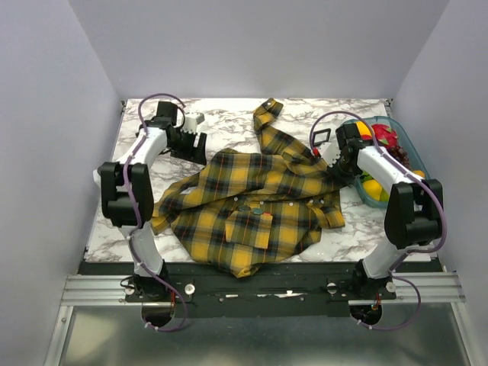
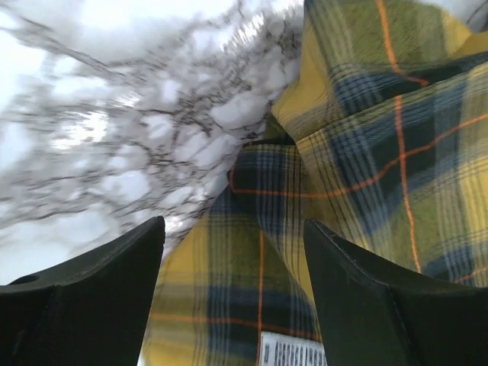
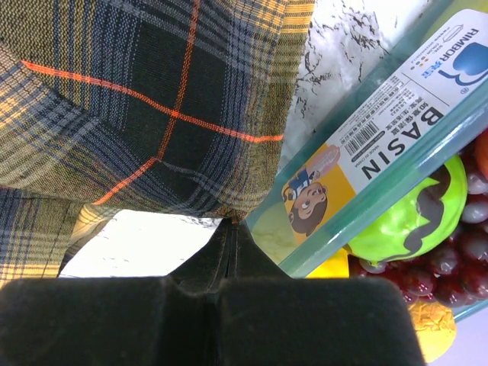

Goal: Remove the brooch from the garment

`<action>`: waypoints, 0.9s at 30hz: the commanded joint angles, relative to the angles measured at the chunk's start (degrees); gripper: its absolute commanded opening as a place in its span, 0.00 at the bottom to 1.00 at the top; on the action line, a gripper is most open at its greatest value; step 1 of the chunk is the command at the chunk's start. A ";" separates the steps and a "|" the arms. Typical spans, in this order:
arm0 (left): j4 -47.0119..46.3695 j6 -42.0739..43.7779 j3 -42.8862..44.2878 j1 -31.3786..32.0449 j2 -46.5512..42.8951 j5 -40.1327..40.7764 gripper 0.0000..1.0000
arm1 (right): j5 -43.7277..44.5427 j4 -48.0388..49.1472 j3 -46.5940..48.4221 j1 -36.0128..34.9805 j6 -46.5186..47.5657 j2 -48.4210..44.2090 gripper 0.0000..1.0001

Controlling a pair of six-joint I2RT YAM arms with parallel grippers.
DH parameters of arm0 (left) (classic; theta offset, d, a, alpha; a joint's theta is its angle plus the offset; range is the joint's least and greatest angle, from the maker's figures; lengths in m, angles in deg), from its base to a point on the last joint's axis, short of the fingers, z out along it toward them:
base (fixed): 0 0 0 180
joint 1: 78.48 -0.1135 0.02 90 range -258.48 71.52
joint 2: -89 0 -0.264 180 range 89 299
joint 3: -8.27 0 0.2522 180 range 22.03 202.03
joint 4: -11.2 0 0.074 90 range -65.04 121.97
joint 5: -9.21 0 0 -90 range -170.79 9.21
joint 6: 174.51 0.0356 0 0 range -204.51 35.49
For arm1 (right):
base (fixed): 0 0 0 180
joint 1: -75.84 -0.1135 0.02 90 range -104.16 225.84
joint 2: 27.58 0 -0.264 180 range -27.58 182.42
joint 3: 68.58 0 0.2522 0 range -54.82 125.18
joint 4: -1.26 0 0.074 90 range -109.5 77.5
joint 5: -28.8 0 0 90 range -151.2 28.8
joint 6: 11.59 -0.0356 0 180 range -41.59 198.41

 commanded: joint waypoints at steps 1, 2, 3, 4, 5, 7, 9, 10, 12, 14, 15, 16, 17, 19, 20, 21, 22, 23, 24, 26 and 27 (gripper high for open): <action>0.85 -0.35 -0.25 -0.63 4.17 -12.76 0.82 | 0.71 0.49 1.54 0.35 -1.65 1.24 0.00; -1.60 -0.70 -0.61 -0.28 4.52 -13.04 0.82 | 0.54 0.41 1.54 0.43 -1.83 1.33 0.00; -2.23 -0.70 -0.35 0.07 5.05 -13.39 0.82 | 0.45 0.14 1.62 0.43 -2.18 1.77 0.00; -2.59 -0.70 0.26 0.34 6.53 -14.26 0.82 | 0.27 0.05 1.80 0.35 -2.44 1.95 0.00; -2.76 -0.79 1.66 0.95 7.42 -14.96 0.81 | -0.08 -0.12 1.97 0.35 -2.62 2.12 0.00; -3.03 -1.14 2.99 1.65 9.96 -16.72 0.80 | -0.61 -0.47 2.32 0.43 -3.32 2.73 0.00; -2.16 -0.88 5.10 2.79 11.72 -20.93 0.76 | -1.22 -1.00 2.94 0.35 -3.67 3.18 0.00; -1.37 -0.27 5.89 3.41 13.13 -21.91 0.74 | -1.31 -1.26 3.20 0.35 -3.85 3.53 0.00; 1.97 1.92 7.91 5.42 14.28 -22.97 0.67 | -1.40 -1.18 3.73 0.43 -3.67 3.71 0.00; 3.55 2.72 8.18 6.31 15.33 -22.88 0.55 | -1.49 -1.26 4.17 0.35 -3.85 4.23 0.00; 3.65 2.81 8.00 6.66 15.51 -23.75 0.47 | -1.92 -1.53 4.78 0.43 -4.20 4.58 0.00; 3.74 2.46 7.92 6.67 15.60 -24.20 0.40 | -2.10 -1.70 5.22 0.35 -4.37 4.85 0.00; 4.17 2.37 8.18 6.67 15.86 -24.46 0.15 | -2.36 -1.88 5.66 0.35 -4.55 5.37 0.00; 5.31 2.46 8.88 6.40 15.43 -23.59 0.00 | -2.72 -2.23 6.63 0.43 -4.81 5.81 0.00; 6.10 2.72 9.40 6.14 14.82 -22.89 0.00 | -2.72 -2.14 6.90 0.35 -4.73 5.90 0.01; 6.46 2.90 9.58 5.70 14.03 -22.10 0.00 | -2.72 -2.14 7.16 0.43 -4.64 6.08 0.00; 6.72 3.16 9.85 4.74 11.93 -19.13 0.00 | -2.72 -2.14 7.68 0.35 -4.64 6.08 0.00; 7.68 4.55 10.81 3.95 10.69 -17.62 0.00 | -2.72 -2.06 8.21 0.43 -4.73 5.91 0.00; 8.04 5.35 11.34 3.25 9.29 -15.61 0.00 | -2.80 -1.45 8.65 0.43 -5.08 5.38 0.00; 9.79 8.68 14.14 1.40 4.63 -7.27 0.00 | -2.98 -0.83 10.41 0.61 -5.78 5.03 0.00; 10.32 12.70 15.11 1.04 3.05 -3.76 0.00 | -3.24 -0.83 11.20 0.78 -6.65 4.76 0.00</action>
